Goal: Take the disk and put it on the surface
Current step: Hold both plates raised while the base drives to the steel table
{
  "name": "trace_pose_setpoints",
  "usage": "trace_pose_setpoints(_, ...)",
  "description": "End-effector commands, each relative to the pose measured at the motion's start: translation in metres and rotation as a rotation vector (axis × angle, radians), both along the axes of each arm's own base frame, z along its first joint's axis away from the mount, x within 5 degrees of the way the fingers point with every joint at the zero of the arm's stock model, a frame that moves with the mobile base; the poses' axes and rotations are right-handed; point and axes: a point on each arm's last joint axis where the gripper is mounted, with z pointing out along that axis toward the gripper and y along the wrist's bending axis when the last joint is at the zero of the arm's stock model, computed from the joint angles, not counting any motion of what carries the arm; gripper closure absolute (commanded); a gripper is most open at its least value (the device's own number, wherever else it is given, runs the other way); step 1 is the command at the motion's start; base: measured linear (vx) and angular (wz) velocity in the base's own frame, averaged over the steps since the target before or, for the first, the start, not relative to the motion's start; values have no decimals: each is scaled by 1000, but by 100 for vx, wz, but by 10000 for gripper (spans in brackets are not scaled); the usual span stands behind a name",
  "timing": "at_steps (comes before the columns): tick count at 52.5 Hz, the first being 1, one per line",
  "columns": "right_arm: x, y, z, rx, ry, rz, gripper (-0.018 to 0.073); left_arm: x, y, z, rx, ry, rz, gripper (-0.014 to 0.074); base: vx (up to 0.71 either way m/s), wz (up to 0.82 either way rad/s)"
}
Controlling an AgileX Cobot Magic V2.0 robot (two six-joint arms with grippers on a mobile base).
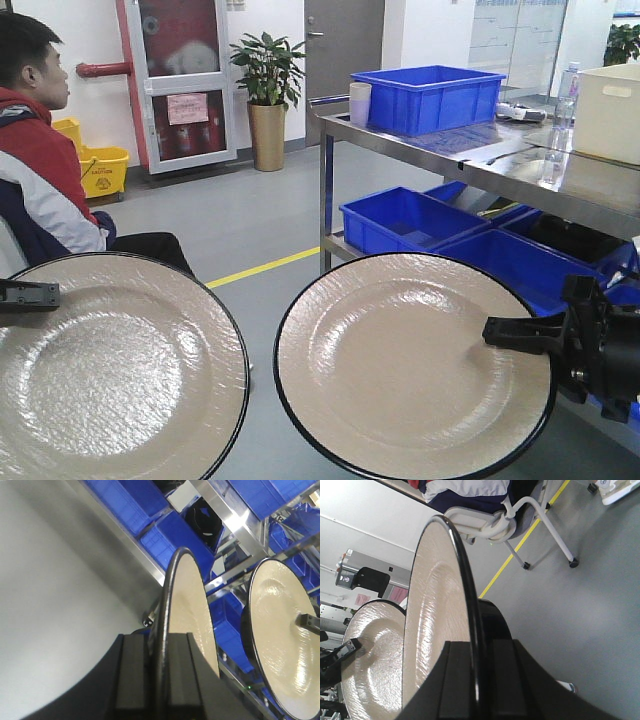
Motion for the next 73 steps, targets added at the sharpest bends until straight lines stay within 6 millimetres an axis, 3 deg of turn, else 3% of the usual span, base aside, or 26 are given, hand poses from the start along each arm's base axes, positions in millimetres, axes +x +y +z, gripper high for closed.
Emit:
trace_pose_setpoints(1, -5, 2, 31, 121, -92, 1, 568, -6, -8, 30, -122, -103, 12, 604, 34, 1)
trace_pose_setpoints(73, -5, 2, 31, 121, -92, 0, 568, -6, -8, 31, -122, -104, 15, 604, 44, -6)
